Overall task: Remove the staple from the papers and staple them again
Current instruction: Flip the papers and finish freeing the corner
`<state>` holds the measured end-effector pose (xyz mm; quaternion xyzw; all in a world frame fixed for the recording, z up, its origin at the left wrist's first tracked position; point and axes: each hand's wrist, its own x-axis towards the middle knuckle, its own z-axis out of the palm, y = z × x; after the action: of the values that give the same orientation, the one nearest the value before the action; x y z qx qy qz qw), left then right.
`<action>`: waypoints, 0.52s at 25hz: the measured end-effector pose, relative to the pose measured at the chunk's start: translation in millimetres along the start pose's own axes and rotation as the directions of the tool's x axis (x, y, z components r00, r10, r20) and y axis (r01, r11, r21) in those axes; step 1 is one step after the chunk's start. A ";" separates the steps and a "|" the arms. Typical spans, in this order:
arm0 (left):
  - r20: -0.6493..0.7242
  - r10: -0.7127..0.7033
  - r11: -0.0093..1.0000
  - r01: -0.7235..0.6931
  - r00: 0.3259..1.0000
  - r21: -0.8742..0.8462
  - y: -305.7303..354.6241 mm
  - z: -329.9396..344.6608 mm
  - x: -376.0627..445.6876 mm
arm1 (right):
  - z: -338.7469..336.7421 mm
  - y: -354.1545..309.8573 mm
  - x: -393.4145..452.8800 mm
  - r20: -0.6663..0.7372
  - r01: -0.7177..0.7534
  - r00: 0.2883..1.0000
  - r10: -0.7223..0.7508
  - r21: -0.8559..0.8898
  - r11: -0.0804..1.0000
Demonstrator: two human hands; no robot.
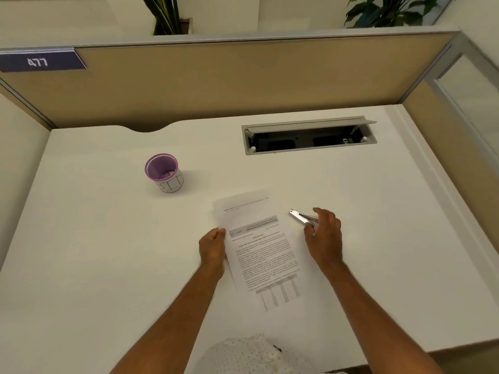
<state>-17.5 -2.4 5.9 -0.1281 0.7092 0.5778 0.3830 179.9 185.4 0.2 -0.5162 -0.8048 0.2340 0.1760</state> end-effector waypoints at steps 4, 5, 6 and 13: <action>0.030 -0.030 0.999 0.031 0.999 -0.033 -6.9 8.2 9.5 | 14.5 10.9 17.4 0.129 0.101 0.988 -0.084 -0.134 0.986; 0.047 -0.043 0.998 0.045 0.998 -0.045 -8.1 9.3 11.0 | 16.6 9.3 19.7 0.126 0.112 0.988 -0.094 -0.147 0.983; 0.069 -0.055 0.997 0.059 0.996 -0.058 -7.9 10.6 11.5 | 16.6 6.2 23.0 0.119 0.110 0.989 -0.092 -0.149 0.983; 0.254 -0.115 0.976 0.158 0.960 -0.153 -7.3 21.3 7.1 | 0.9 -37.1 0.5 0.036 0.044 0.998 -0.050 0.146 0.988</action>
<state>-9.3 16.8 -5.1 -0.1375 0.5940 0.6201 0.4937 151.5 172.4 20.2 -0.4783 -0.8009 0.2978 0.2026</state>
